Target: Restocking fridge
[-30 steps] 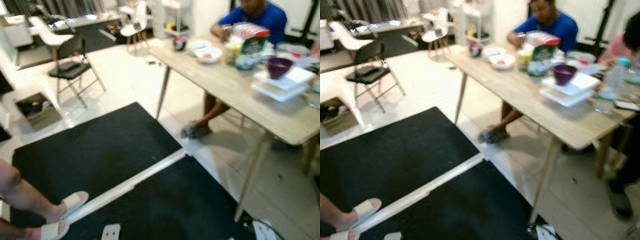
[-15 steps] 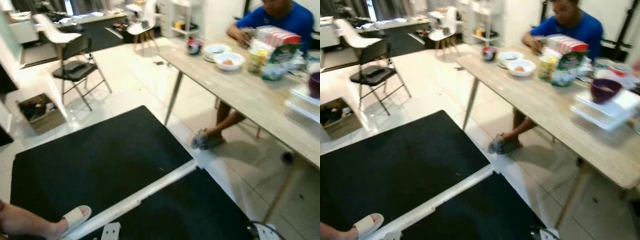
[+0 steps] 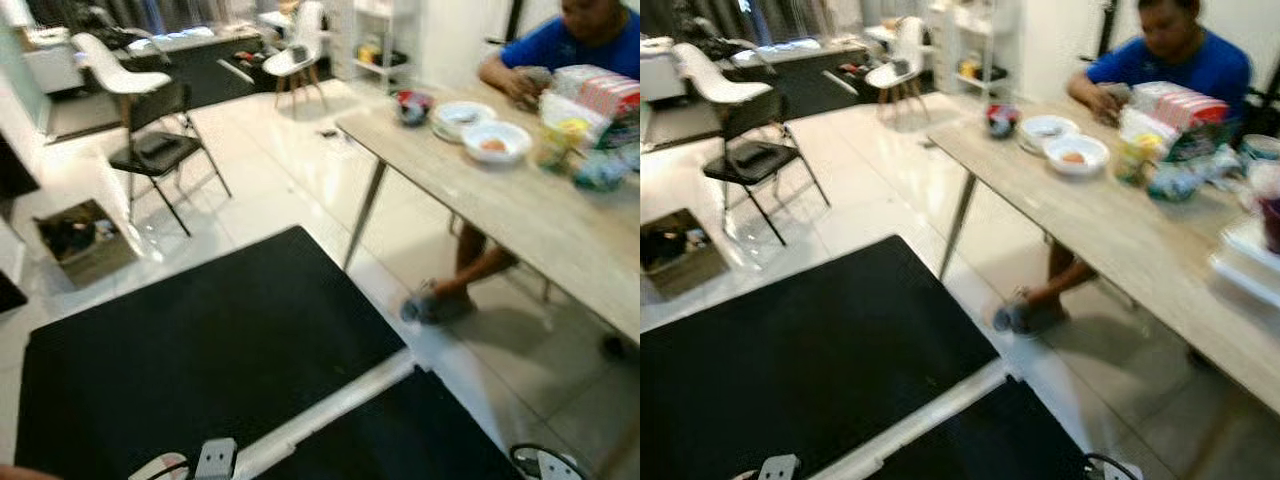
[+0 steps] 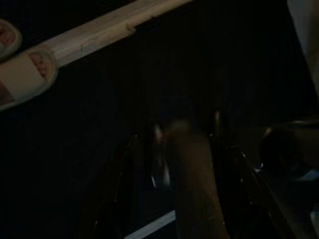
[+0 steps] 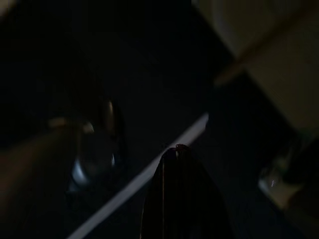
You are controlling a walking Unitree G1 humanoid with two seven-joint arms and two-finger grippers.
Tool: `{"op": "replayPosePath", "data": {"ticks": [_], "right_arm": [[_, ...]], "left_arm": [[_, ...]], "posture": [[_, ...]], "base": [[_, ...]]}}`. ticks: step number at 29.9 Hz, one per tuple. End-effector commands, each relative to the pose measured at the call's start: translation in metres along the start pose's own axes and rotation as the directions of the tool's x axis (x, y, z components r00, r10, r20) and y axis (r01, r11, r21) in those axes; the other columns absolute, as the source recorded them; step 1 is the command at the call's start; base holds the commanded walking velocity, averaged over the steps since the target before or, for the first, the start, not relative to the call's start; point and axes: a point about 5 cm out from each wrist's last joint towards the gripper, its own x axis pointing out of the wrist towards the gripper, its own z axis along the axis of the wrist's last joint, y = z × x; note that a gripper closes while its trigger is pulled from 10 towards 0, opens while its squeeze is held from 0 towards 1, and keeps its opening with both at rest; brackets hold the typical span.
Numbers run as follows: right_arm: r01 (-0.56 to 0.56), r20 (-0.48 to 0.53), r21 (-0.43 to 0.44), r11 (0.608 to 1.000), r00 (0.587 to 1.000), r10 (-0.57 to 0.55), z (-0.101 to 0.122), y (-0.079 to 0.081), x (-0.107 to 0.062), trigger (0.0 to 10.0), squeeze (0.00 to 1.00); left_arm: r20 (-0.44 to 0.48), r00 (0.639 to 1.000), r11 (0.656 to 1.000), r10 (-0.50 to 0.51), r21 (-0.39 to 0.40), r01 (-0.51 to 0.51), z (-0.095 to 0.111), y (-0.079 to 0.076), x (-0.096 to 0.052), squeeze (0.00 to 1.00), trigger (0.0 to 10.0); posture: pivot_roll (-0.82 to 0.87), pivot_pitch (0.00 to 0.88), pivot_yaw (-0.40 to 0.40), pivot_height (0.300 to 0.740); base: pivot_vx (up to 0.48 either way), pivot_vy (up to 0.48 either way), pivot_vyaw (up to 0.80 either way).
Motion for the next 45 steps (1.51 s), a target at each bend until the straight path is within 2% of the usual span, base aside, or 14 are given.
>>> {"op": "replayPosePath", "data": {"ticks": [1,5,14,21,31,35,40,45], "right_arm": [[-0.01,-0.026,0.003,1.0,1.0,0.01,-0.009,0.005,0.0,10.0,0.0],[-0.017,-0.034,-0.032,0.999,0.999,0.016,-0.01,0.008,0.0,10.0,0.0],[-0.004,-0.023,-0.01,1.0,1.0,0.004,-0.006,0.003,0.0,10.0,0.0],[0.005,-0.053,-0.016,1.0,0.999,-0.006,-0.015,0.003,-0.001,10.0,0.0],[0.006,-0.045,-0.038,0.999,0.999,-0.008,-0.014,0.0,-0.001,10.0,0.0],[0.007,-0.037,-0.034,0.999,0.999,-0.009,-0.011,0.0,-0.001,10.0,0.0],[0.0,-0.032,-0.055,0.999,0.999,-0.002,-0.007,0.002,0.0,10.0,0.0],[-0.002,-0.026,-0.059,0.998,1.0,0.0,-0.003,0.003,0.0,10.0,0.0]], "left_arm": [[-0.001,1.0,1.0,0.01,0.007,-0.01,0.0,0.005,-0.002,0.0,10.0],[0.015,1.0,1.0,0.011,-0.02,-0.01,0.004,0.003,-0.001,0.0,10.0],[0.027,0.999,1.0,0.017,-0.025,-0.016,0.007,0.005,-0.001,0.0,10.0],[0.009,1.0,1.0,0.005,-0.023,-0.005,-0.002,-0.002,0.0,0.0,10.0],[-0.022,1.0,1.0,0.008,-0.019,-0.008,-0.014,-0.003,-0.001,0.0,10.0],[-0.04,0.999,1.0,-0.002,-0.002,0.002,-0.018,-0.009,0.0,0.0,10.0],[0.002,1.0,1.0,0.0,-0.028,0.001,-0.005,-0.015,0.005,0.0,10.0],[0.001,1.0,1.0,0.004,-0.026,-0.004,-0.006,-0.017,0.006,0.0,10.0]], "posture": [[0.01,0.0,0.05,0.74],[-0.02,0.007,0.053,0.74],[-0.01,0.0,0.046,0.74],[0.01,0.0,0.03,0.74],[0.0,0.0,0.027,0.74],[-0.01,0.0,0.022,0.74],[-0.01,0.0,0.005,0.74],[-0.01,0.0,0.0,0.74]], "base": [[0.368,0.0,0.0],[0.366,0.0,0.0],[0.365,0.0,0.0],[0.365,0.0,-0.71],[0.344,0.0,-0.59],[0.0,0.0,0.0],[0.0,0.0,0.0],[0.0,0.0,0.0]]}}
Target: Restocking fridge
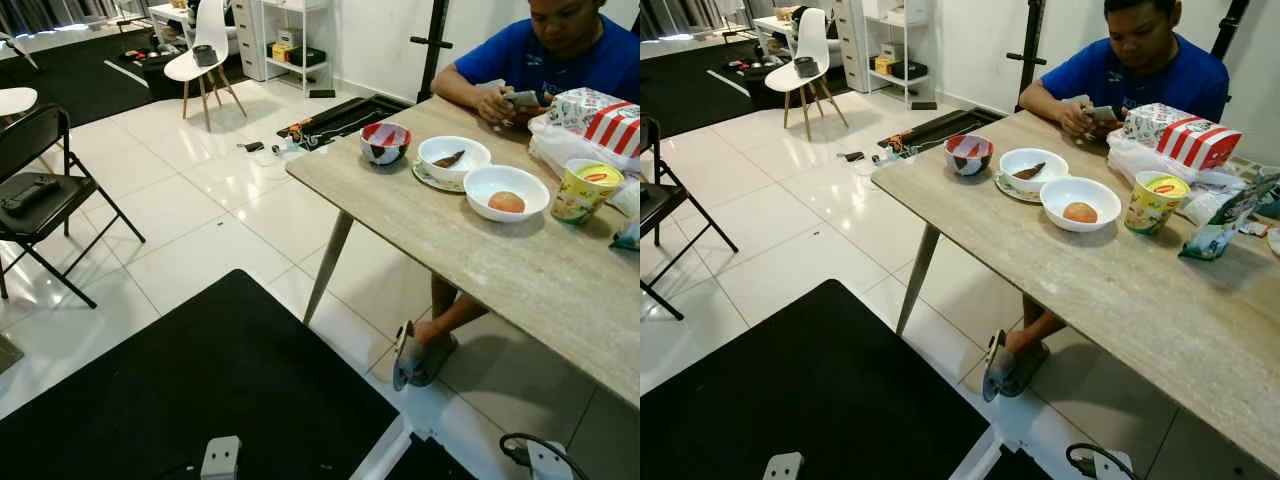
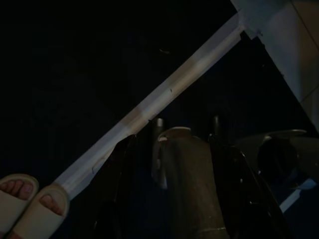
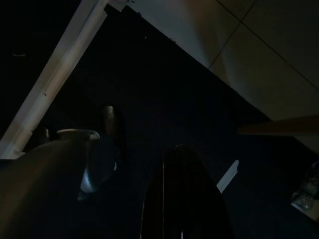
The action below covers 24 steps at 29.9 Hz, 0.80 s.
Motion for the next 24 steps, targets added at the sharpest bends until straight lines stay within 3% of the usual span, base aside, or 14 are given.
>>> {"op": "replayPosePath", "data": {"ticks": [1,4,12,15,24], "right_arm": [[0.005,-0.019,-0.005,1.0,1.0,-0.005,-0.004,-0.002,0.0,10.0,0.0],[0.002,-0.015,-0.005,1.0,1.0,-0.002,-0.001,0.0,0.0,10.0,0.0],[-0.032,-0.019,-0.029,0.999,0.999,0.032,0.001,0.009,0.001,10.0,0.0],[-0.025,-0.029,-0.03,0.999,0.999,0.025,-0.005,0.007,0.0,10.0,0.0],[-0.022,-0.055,-0.014,1.0,0.998,0.022,-0.016,0.007,-0.001,10.0,0.0]], "left_arm": [[-0.022,1.0,1.0,0.001,-0.019,-0.001,-0.008,-0.004,0.0,0.0,10.0],[-0.012,1.0,1.0,0.0,-0.031,-0.001,-0.007,-0.004,0.0,0.0,10.0],[-0.051,0.999,1.0,-0.001,0.012,0.002,-0.015,0.002,-0.004,0.0,10.0],[-0.036,0.999,0.999,0.028,-0.03,-0.029,-0.013,0.008,-0.005,0.0,10.0],[-0.049,0.999,1.0,0.006,0.0,-0.006,-0.016,0.0,-0.003,0.0,10.0]], "posture": [[-0.01,0.0,0.0,0.74],[0.0,0.0,0.001,0.74],[-0.01,0.0,0.013,0.74],[-0.01,0.0,0.013,0.74],[-0.02,0.0,0.033,0.74]], "base": [[0.0,0.0,0.0],[0.0,0.0,0.0],[0.0,0.0,-0.74],[0.0,0.0,-0.76],[0.0,0.0,-0.76]]}}
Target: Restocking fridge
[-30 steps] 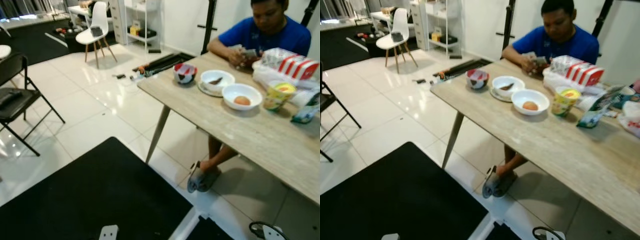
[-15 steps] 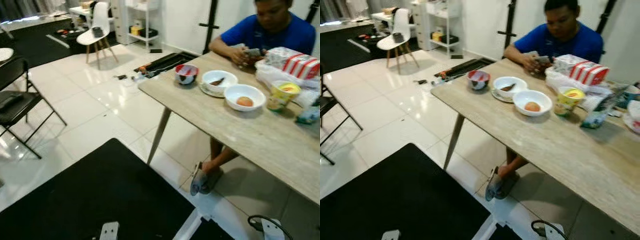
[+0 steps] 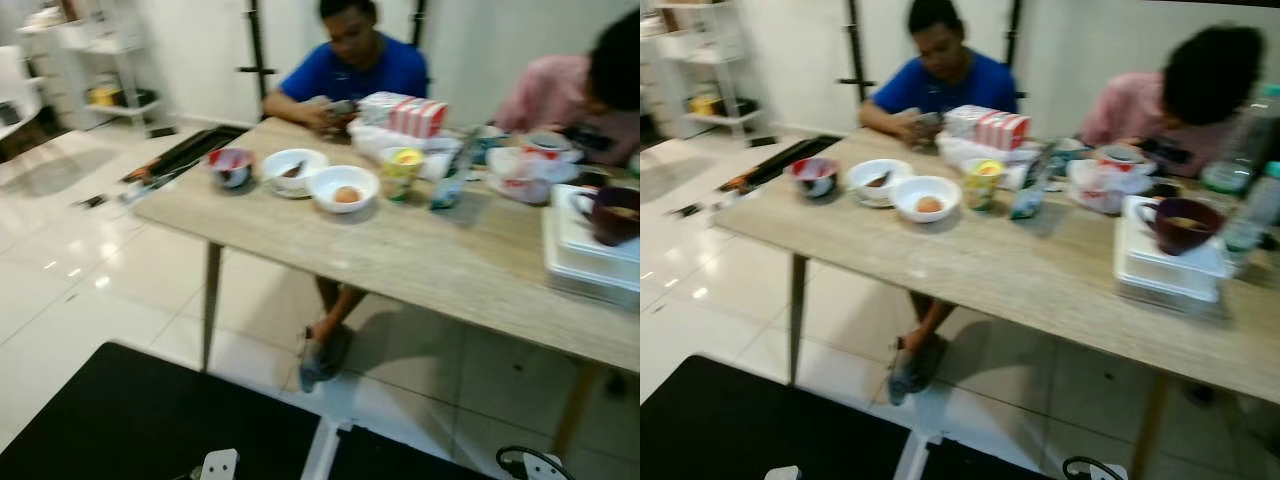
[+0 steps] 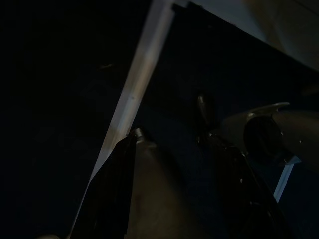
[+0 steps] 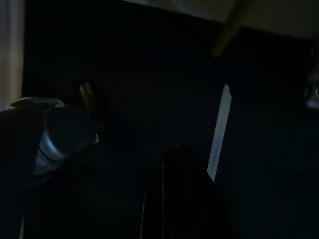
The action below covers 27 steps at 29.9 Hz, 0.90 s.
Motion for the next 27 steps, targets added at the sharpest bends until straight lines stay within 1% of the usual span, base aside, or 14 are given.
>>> {"op": "replayPosePath", "data": {"ticks": [1,10,19,24,27], "right_arm": [[-0.007,-0.01,0.007,1.0,1.0,0.007,-0.0034,0.0038,0.0001,10.0,0.0],[-0.01,-0.015,0.005,1.0,1.0,0.01,-0.0053,0.0041,0.0,10.0,0.0],[-0.012,-0.01,-0.003,1.0,1.0,0.012,-0.0041,0.0042,0.0,10.0,0.0],[-0.014,0.005,-0.005,1.0,1.0,0.014,-0.0022,0.0056,0.0002,10.0,0.0],[-0.018,0.003,-0.005,1.0,1.0,0.018,-0.0025,0.0063,0.0002,10.0,0.0]], "left_arm": [[-0.022,1.0,1.0,-0.008,0.016,0.008,-0.0049,-0.0033,0.0004,0.0,10.0],[-0.014,1.0,1.0,0.008,0.013,-0.007,-0.0029,0.0001,-0.0003,0.0,10.0],[-0.02,1.0,1.0,0.013,0.008,-0.013,-0.0068,0.0003,-0.0011,0.0,10.0],[-0.023,1.0,1.0,0.015,0.009,-0.015,-0.0079,0.0007,-0.0014,0.0,10.0],[-0.023,1.0,1.0,-0.004,0.001,0.004,-0.0086,0.0,-0.0016,0.0,10.0]], "posture": [[-0.02,0.0,0.033,0.74],[-0.01,0.0,0.031,0.74],[-0.01,0.0,0.026,0.74],[-0.01,0.0,0.026,0.74],[-0.01,0.0,0.026,0.74]], "base": [[0.0,0.0,-0.76],[0.0,0.0,-0.76],[0.0,0.0,-0.76],[0.0,0.0,0.0],[0.0,0.0,0.0]]}}
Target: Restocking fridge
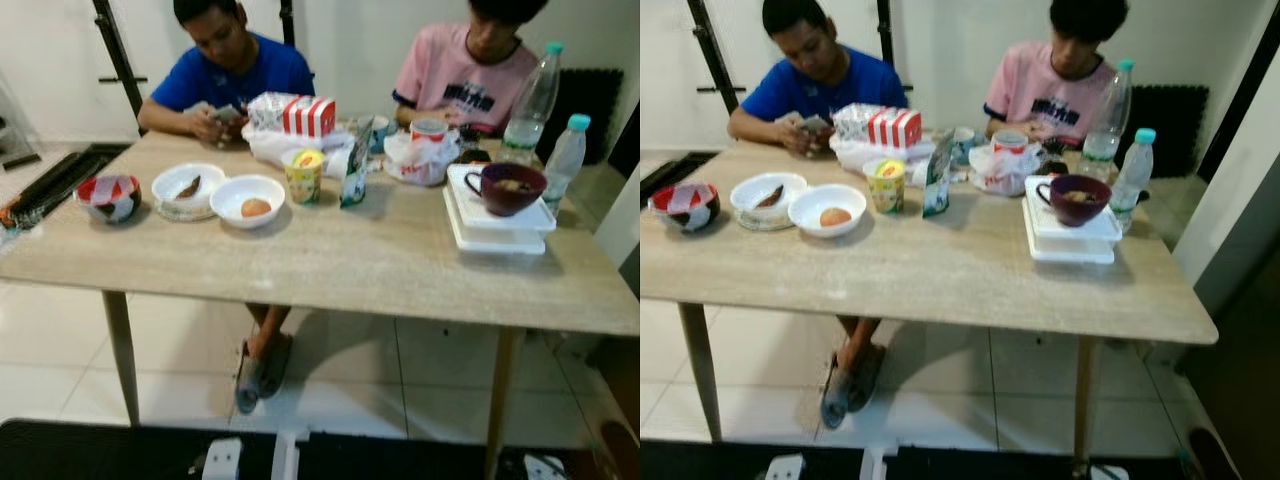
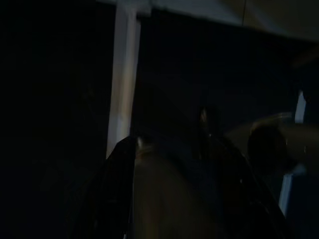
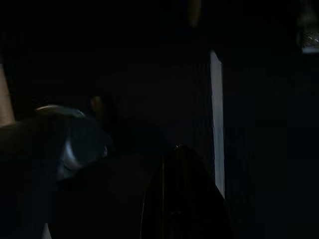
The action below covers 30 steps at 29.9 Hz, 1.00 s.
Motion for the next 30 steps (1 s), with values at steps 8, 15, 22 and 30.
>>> {"op": "replayPosePath", "data": {"ticks": [8,15,22,30], "right_arm": [[-0.009,-0.013,-0.016,1.0,1.0,0.008,-0.004,0.0029,-0.0001,10.0,0.0],[-0.012,-0.016,-0.022,1.0,1.0,0.012,-0.0052,0.0042,-0.0001,10.0,0.0],[-0.013,-0.026,-0.032,0.999,1.0,0.012,-0.0086,0.0039,-0.0004,10.0,0.0],[-0.019,-0.026,-0.038,0.999,0.999,0.018,-0.0084,0.0063,-0.0002,10.0,0.0]], "left_arm": [[-0.039,0.999,1.0,-0.007,0.026,0.008,-0.0066,0.0006,-0.0012,0.0,10.0],[-0.04,0.999,1.0,-0.011,0.024,0.012,-0.0071,0.0007,-0.0015,0.0,10.0],[-0.044,0.999,1.0,-0.008,0.025,0.009,-0.0095,0.0027,-0.0027,0.0,10.0],[-0.062,0.998,0.998,0.002,0.066,0.002,-0.0098,0.0058,-0.0036,0.0,10.0]], "posture": [[-0.01,0.0,0.027,0.74],[-0.01,0.0,0.031,0.74],[-0.01,0.0,0.031,0.74],[0.0,0.0,0.035,0.74]], "base": [[0.209,0.0,0.0],[0.385,0.0,0.0],[0.393,0.0,0.0],[0.044,-0.058,0.0]]}}
